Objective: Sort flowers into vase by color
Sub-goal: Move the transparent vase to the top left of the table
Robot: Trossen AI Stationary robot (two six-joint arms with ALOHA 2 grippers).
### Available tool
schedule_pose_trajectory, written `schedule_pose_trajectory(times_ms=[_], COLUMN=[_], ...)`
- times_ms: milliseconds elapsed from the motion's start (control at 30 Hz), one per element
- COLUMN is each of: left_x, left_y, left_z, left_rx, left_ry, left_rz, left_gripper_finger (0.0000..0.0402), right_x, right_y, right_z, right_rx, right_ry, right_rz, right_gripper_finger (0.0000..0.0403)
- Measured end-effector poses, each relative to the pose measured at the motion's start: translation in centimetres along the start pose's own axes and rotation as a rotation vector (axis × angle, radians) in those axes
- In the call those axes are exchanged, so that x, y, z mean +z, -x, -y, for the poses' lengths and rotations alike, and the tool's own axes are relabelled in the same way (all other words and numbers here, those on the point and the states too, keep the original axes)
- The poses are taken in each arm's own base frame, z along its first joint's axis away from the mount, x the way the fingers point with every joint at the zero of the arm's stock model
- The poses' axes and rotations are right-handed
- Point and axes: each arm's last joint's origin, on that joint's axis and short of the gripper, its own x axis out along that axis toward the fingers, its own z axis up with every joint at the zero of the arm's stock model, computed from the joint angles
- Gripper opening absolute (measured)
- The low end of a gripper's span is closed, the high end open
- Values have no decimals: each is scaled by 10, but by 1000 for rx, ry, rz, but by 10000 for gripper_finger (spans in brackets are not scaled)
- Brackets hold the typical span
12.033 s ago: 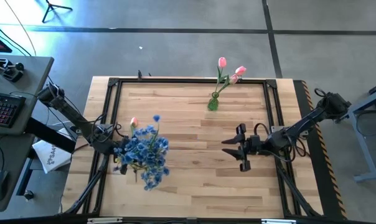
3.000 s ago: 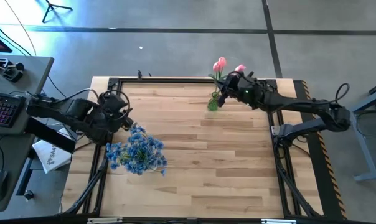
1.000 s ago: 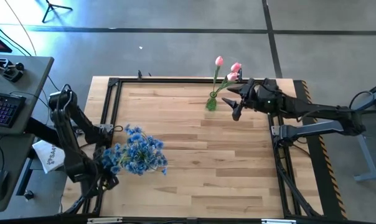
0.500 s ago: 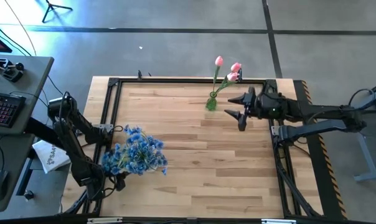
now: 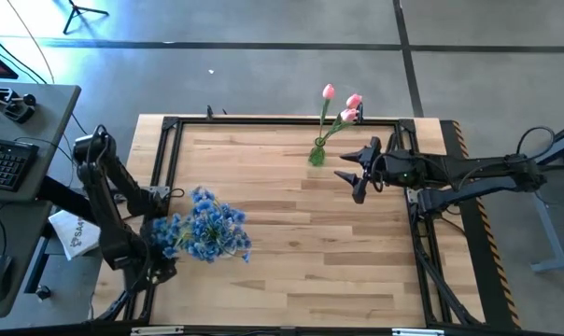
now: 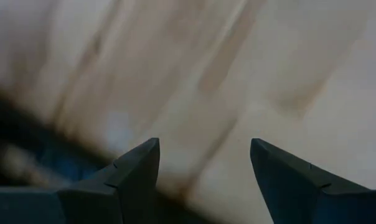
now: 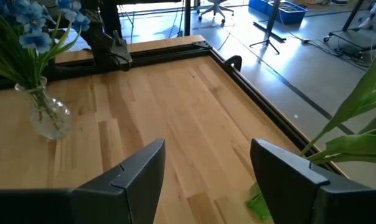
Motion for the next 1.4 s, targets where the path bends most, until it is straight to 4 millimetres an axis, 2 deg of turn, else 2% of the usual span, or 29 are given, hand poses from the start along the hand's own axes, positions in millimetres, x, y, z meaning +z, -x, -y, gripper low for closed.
schedule_pose_trajectory(times_ms=[233, 333, 800, 967, 1167, 1400], left_x=[-5, -2, 42, 48, 36, 1], left_y=[12, 20, 111, 132, 139, 131], left_z=[-10, -13, -10, -8, -3, 9], left_rx=[47, 71, -120, -185, -191, -143], left_ry=[61, 79, -150, -168, -83, 14], left_rz=[-352, -370, 220, 256, 104, 77], left_gripper_finger=[232, 228, 227, 227, 227, 227], right_x=[0, 0, -2, -4, -5, -5], right_y=[0, 0, 0, 0, 0, 0], right_z=[0, 0, 0, 1, 1, 1], right_rx=[0, -1, -2, -5, -3, -3], right_ry=[1, 2, 8, 8, 8, 10], right_rz=[-2, -3, -21, -43, -45, -45], right_gripper_finger=[233, 233, 233, 233, 233, 233])
